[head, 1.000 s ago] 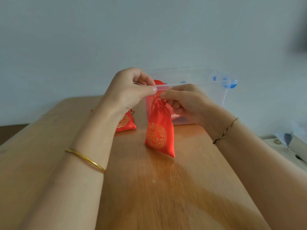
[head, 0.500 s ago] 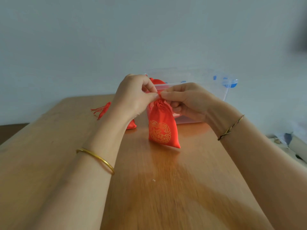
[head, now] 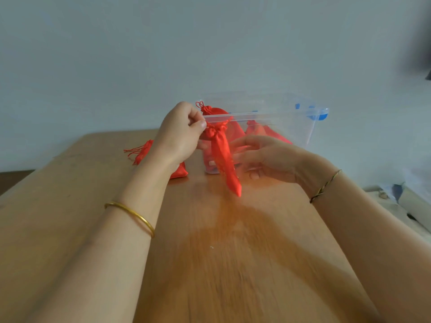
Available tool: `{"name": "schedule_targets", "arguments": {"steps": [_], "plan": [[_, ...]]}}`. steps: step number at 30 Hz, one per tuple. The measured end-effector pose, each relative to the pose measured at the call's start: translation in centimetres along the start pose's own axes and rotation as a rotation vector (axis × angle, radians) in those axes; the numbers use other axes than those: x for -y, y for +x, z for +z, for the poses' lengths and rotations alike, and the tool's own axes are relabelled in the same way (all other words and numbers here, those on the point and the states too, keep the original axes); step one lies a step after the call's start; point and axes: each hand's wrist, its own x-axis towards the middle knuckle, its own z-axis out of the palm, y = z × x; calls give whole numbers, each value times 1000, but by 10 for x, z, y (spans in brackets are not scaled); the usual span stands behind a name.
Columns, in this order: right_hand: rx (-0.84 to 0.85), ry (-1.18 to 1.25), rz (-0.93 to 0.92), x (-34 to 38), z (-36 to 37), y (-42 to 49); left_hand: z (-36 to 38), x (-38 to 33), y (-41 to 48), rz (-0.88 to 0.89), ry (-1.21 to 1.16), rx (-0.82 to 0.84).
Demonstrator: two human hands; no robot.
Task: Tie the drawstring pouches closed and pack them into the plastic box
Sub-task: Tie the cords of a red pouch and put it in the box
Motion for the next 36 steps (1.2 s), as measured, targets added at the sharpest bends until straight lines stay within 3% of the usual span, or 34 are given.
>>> {"name": "schedule_targets", "arguments": {"steps": [10, 15, 21, 27, 29, 32, 36], "plan": [[-17, -218, -122, -5, -3, -11, 1, -3, 3, -103, -329, -15], [-155, -195, -182, 1, -11, -21, 6, -7, 0, -149, -430, -5], [-439, -54, -337, 45, -45, -21, 8, -6, 8, -229, -422, -92], [-620, -120, -150, 74, -82, 26, 5, -2, 20, -223, -306, -190], [-657, -249, -81, 78, -91, 42, 1, 4, 22, -237, -279, -232], [-635, -719, 44, 78, -94, 50, -6, 16, 25, -266, -230, -306], [-710, -850, -92, 73, -80, 49, -15, 45, 22, -305, -21, -347]]}}
